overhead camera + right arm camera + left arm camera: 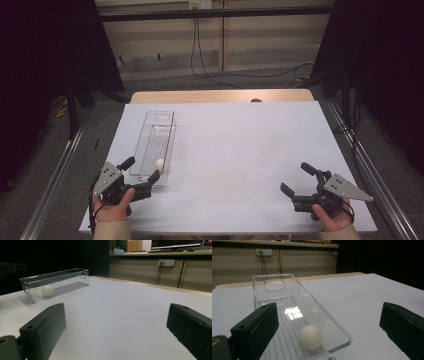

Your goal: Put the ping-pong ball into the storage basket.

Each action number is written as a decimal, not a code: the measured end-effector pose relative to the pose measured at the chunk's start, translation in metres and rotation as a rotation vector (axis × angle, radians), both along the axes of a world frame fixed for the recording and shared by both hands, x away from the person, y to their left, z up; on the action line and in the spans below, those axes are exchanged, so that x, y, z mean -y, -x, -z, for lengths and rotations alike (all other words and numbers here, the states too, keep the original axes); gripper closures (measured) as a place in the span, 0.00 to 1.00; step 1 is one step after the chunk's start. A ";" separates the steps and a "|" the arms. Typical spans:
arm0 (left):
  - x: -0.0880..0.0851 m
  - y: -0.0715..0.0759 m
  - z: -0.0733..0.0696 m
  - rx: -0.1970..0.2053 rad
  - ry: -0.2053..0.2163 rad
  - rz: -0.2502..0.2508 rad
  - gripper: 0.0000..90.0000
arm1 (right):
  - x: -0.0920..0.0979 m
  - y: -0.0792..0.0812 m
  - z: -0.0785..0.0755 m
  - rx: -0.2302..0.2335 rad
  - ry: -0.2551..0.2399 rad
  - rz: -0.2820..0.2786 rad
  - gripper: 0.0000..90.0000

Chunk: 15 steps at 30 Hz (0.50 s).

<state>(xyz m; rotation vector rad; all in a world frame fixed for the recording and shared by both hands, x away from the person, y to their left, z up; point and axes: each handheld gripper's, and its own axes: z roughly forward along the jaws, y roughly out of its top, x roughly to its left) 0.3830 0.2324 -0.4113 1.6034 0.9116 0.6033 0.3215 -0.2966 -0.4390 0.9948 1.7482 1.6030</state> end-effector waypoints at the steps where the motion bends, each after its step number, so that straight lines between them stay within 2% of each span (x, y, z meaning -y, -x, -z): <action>1: 0.000 0.000 0.000 -0.002 0.000 0.005 0.03 | 0.000 0.000 0.000 -0.002 0.000 -0.001 0.02; 6: -0.001 0.003 0.002 -0.004 -0.001 0.007 0.03 | 0.000 0.000 0.000 -0.001 -0.001 0.001 0.02; 7: 0.000 0.003 0.003 -0.004 0.013 0.008 0.03 | 0.000 0.000 0.000 -0.001 0.000 0.003 0.02; 9: -0.001 0.004 0.004 -0.005 0.000 0.011 0.03 | 0.000 0.000 0.000 -0.003 0.002 0.004 0.02; 12: 0.000 0.005 0.006 -0.004 0.027 0.004 0.03 | 0.000 0.000 0.000 -0.002 0.003 0.004 0.02; 15: -0.002 0.006 0.006 -0.003 0.001 0.004 0.03 | 0.001 0.000 0.000 -0.004 0.004 0.005 0.02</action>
